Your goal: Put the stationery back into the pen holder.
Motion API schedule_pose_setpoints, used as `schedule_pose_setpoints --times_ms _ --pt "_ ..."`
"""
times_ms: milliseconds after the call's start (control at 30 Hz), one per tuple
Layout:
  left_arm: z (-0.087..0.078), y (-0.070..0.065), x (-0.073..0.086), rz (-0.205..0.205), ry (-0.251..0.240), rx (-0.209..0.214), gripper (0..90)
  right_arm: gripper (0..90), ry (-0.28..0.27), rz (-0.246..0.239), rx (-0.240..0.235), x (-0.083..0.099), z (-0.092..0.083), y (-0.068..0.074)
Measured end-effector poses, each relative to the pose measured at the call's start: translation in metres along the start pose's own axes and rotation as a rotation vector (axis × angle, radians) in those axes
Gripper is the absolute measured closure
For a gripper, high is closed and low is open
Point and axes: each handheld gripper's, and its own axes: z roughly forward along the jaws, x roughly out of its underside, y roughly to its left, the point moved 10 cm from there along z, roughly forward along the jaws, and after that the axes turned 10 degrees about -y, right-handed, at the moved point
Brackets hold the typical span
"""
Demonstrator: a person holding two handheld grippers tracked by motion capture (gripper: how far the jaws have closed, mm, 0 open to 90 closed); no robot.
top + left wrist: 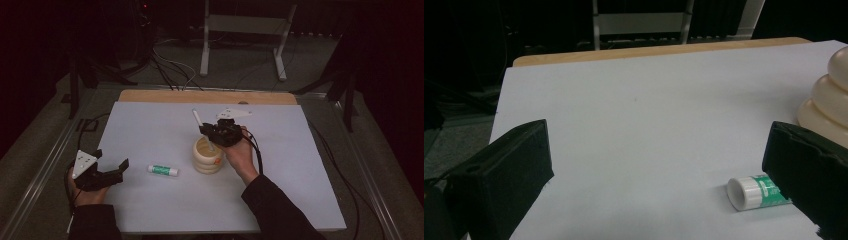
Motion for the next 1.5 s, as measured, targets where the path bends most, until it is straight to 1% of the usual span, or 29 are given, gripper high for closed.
schedule_pose_setpoints --times_ms 333,833,1500 --pt "0.0 0.0 0.0 0.001 0.002 0.001 0.1 78.7 0.003 -0.01 0.002 0.006 0.001 0.001" --pt "0.0 -0.001 0.001 0.002 0.004 0.003 0.1 78.4 0.025 -0.008 0.004 0.019 0.003 -0.001" --pt "0.0 0.0 0.0 0.001 0.003 0.002 0.1 77.9 0.031 -0.008 0.0 0.031 0.003 -0.002"
